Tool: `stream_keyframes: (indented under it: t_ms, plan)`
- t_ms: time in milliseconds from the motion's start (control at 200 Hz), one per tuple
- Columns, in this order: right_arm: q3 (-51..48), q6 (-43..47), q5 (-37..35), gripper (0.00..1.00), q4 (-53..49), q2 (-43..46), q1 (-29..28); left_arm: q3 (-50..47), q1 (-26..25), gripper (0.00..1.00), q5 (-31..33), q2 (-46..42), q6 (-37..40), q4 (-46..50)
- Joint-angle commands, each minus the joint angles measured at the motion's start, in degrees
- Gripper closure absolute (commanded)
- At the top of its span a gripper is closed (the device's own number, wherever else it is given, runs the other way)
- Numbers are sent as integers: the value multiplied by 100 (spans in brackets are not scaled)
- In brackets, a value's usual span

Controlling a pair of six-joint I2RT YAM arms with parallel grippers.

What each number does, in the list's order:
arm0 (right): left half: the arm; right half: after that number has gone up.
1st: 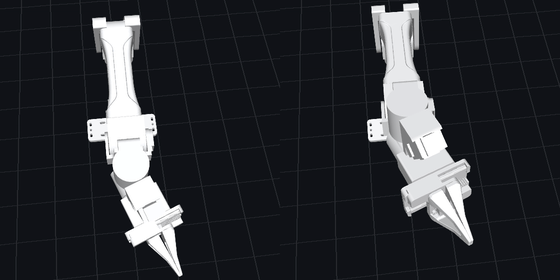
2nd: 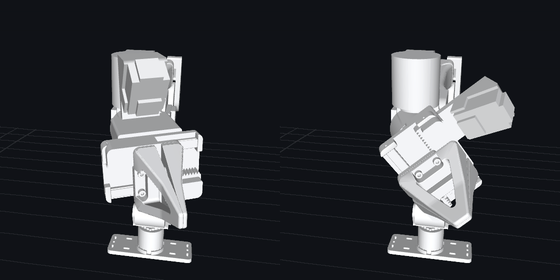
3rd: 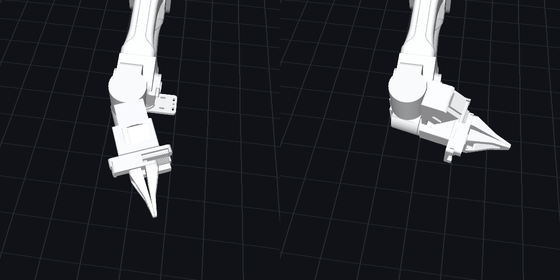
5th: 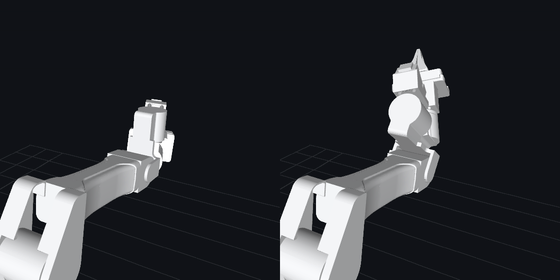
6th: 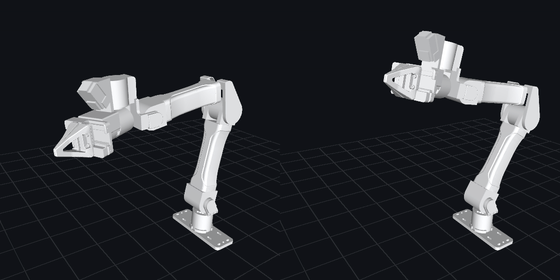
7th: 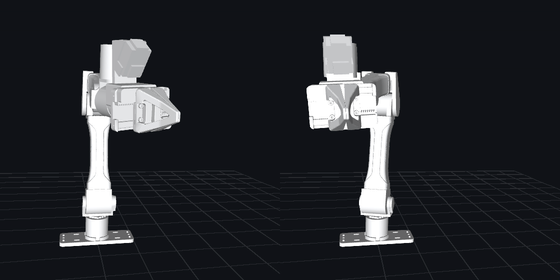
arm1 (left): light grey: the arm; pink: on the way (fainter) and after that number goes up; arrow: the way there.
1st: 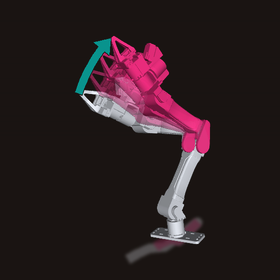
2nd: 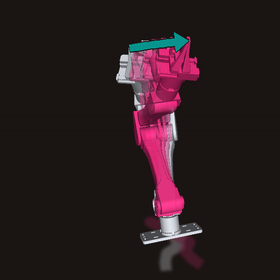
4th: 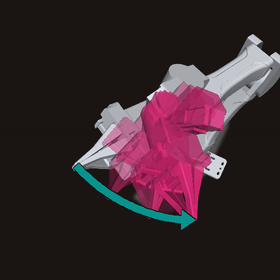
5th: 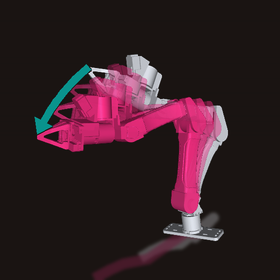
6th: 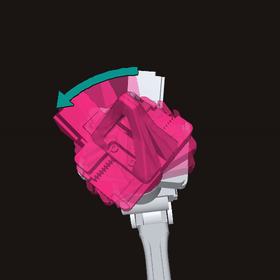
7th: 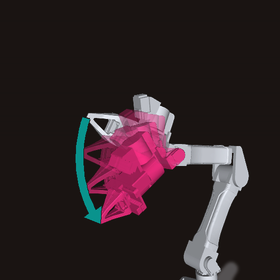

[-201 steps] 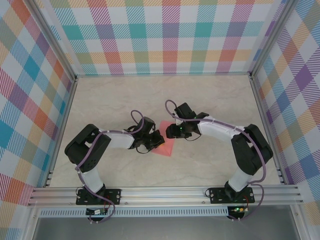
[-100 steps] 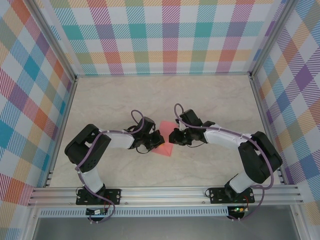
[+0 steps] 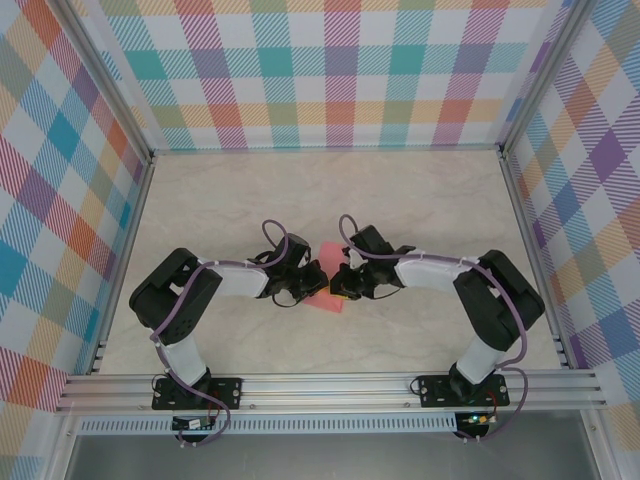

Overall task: Fold a paper plane with a square sheet of paper (pick it up from the middle)
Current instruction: Fold the triangle a second time at the center of the table.

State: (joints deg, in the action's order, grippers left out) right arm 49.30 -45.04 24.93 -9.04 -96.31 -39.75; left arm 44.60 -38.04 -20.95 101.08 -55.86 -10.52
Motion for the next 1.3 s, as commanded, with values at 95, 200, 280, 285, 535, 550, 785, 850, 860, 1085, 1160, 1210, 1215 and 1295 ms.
stream_keyframes:
  t_ms: [95, 200, 280, 285, 535, 550, 785, 850, 860, 1085, 1160, 1210, 1215, 1295]
  plan:
    - [201, -137, 73, 88, 73, -203, -165, -104, 34, 100, 161, -20, 119, 507]
    - [241, -139, 0, 88, 30, -329, -174, -135, 34, 100, 161, -36, 110, 500]
    - [251, -111, -39, 88, -15, -382, -174, -160, 38, 100, 161, -54, 111, 505]
    - [249, -107, -49, 88, -17, -385, -174, -156, 36, 100, 161, -62, 111, 502]
    - [163, -49, -121, 88, -99, -529, -174, -202, 32, 100, 152, -85, 114, 487]
    - [147, -49, -132, 88, -98, -522, -174, -198, 33, 100, 153, -80, 125, 490]
    - [111, 29, -268, 87, -251, -468, -174, -226, 38, 100, 162, -93, 114, 496]
    - [73, 47, -283, 87, -283, -483, -174, -237, 31, 100, 170, -88, 121, 499]
    - [67, 54, -275, 87, -283, -493, -174, -238, 33, 100, 172, -86, 126, 494]
    - [-92, 10, -313, 87, -264, -527, -174, -263, 33, 100, 188, -103, 119, 507]
    - [-54, -18, -225, 87, -241, -538, -174, -259, 34, 100, 187, -90, 119, 505]
    - [-11, -34, -136, 86, -234, -522, -174, -256, 32, 100, 179, -82, 119, 507]
    - [-5, -37, -132, 86, -236, -521, -174, -253, 33, 100, 183, -81, 119, 503]
    - [90, -67, -108, 86, -311, -416, -174, -253, 38, 100, 188, -85, 123, 507]
